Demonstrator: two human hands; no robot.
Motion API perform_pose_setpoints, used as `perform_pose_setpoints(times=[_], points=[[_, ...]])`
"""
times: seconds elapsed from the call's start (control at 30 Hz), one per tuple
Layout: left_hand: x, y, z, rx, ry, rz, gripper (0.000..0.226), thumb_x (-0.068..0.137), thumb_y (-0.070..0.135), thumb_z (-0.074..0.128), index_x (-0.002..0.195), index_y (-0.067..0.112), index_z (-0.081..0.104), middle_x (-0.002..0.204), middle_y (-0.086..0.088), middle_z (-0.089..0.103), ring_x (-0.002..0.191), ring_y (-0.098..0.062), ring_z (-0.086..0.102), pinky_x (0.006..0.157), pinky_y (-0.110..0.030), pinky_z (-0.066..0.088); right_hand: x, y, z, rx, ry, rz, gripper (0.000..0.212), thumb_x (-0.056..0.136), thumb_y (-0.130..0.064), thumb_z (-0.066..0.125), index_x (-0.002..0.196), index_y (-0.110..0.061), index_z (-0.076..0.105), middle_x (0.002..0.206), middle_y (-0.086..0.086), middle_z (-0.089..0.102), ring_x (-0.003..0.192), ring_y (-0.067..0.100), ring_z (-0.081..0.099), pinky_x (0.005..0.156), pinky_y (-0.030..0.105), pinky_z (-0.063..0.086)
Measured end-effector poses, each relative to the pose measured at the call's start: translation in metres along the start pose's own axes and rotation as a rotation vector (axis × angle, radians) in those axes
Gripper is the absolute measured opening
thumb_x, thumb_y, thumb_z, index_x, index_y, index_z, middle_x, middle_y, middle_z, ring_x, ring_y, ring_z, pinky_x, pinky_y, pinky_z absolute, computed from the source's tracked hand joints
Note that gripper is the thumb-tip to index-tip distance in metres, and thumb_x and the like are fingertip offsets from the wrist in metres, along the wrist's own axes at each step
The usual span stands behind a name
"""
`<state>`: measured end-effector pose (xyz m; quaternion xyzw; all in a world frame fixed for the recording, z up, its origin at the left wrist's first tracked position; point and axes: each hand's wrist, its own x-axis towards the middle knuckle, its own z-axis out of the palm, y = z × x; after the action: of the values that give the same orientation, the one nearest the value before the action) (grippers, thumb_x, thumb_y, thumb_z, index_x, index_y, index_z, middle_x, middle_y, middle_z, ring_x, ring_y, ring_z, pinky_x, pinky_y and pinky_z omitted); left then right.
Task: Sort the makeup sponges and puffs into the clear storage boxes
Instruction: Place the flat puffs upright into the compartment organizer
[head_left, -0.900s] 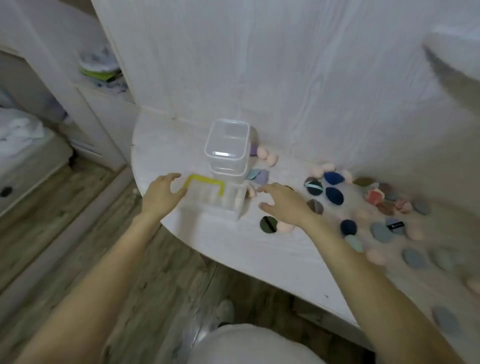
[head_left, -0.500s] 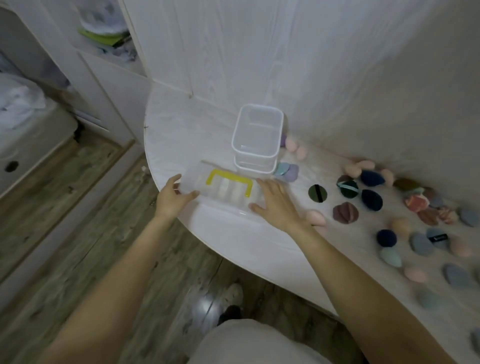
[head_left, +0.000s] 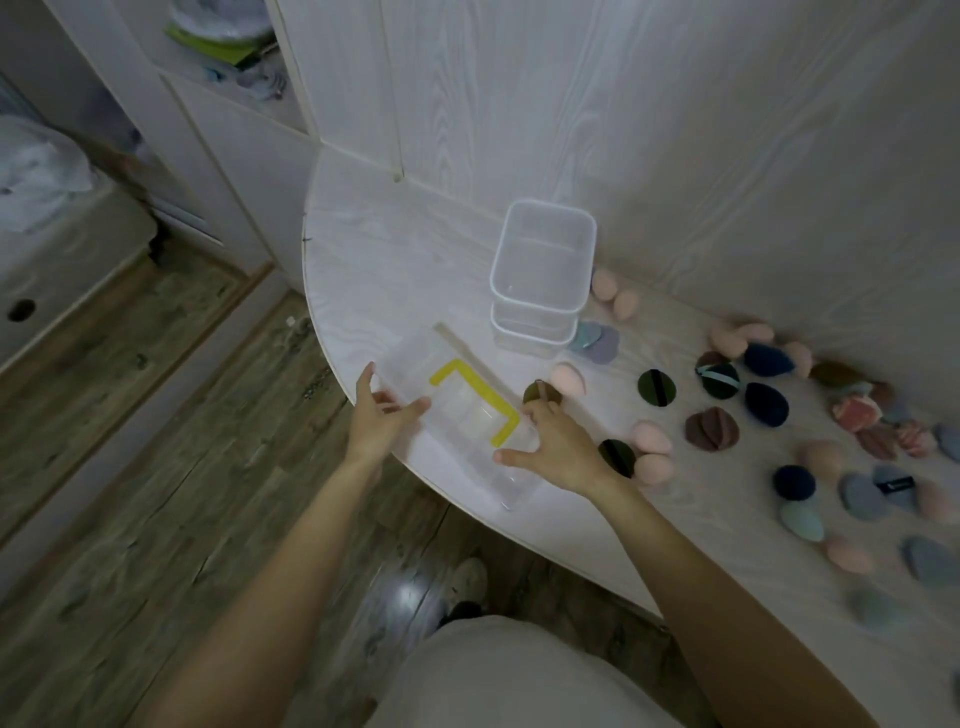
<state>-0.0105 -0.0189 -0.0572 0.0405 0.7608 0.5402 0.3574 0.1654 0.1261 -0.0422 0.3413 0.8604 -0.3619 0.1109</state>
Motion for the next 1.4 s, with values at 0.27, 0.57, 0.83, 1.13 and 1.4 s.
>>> perform_pose_setpoints(times=[0.27, 0.57, 0.83, 1.13, 1.4], points=[[0.001, -0.006, 0.005, -0.16, -0.007, -0.049, 0.083, 0.069, 0.012, 0.081, 0.129, 0.028, 0.028, 0.112, -0.017, 0.058, 0.096, -0.028, 0.063, 0.084, -0.038, 0.054, -0.027, -0.036, 0.021, -0.56, 0.2, -0.115, 0.087, 0.07, -0.068, 0.059, 0.14, -0.023, 0.033, 0.147, 0.013, 0.025, 0.131, 0.039, 0.026, 0.102, 0.052, 0.027], [0.001, -0.01, 0.005, -0.263, 0.017, -0.071, 0.05, 0.087, 0.026, 0.063, 0.126, 0.021, 0.033, 0.118, -0.006, 0.054, 0.098, -0.024, 0.06, 0.083, -0.044, 0.055, -0.025, -0.042, 0.045, -0.626, 0.157, -0.046, 0.079, 0.069, -0.023, 0.069, 0.136, -0.009, 0.029, 0.151, 0.029, 0.012, 0.138, 0.051, 0.005, 0.105, 0.071, 0.006], [-0.006, -0.012, 0.0, -0.081, 0.01, 0.03, 0.044, 0.096, 0.048, 0.038, 0.127, 0.018, 0.046, 0.099, -0.004, 0.052, 0.087, -0.02, 0.056, 0.078, -0.036, 0.054, -0.031, -0.025, -0.019, -0.143, 0.325, -0.218, 0.059, 0.07, -0.037, 0.062, 0.124, -0.015, 0.056, 0.136, 0.015, 0.04, 0.126, 0.03, 0.032, 0.103, 0.042, 0.032], [-0.014, -0.02, -0.033, 0.163, 0.043, 0.144, 0.036, 0.082, 0.005, 0.06, 0.116, 0.015, 0.054, 0.112, 0.002, 0.057, 0.103, -0.017, 0.055, 0.089, -0.035, 0.048, -0.005, -0.017, -0.067, -0.285, 0.634, -0.236, 0.022, 0.085, -0.012, 0.065, 0.106, -0.006, 0.068, 0.095, 0.013, 0.063, 0.082, 0.029, 0.059, 0.066, 0.027, 0.038], [-0.029, -0.024, -0.059, 0.355, 0.148, 0.174, 0.015, 0.08, 0.007, 0.064, 0.081, 0.017, 0.052, 0.075, 0.002, 0.055, 0.069, -0.016, 0.052, 0.06, -0.024, 0.038, 0.034, -0.079, -0.08, -0.381, 0.821, -0.436, 0.017, 0.079, -0.019, 0.069, 0.095, -0.013, 0.07, 0.088, 0.006, 0.071, 0.088, 0.031, 0.06, 0.077, 0.039, 0.045]])
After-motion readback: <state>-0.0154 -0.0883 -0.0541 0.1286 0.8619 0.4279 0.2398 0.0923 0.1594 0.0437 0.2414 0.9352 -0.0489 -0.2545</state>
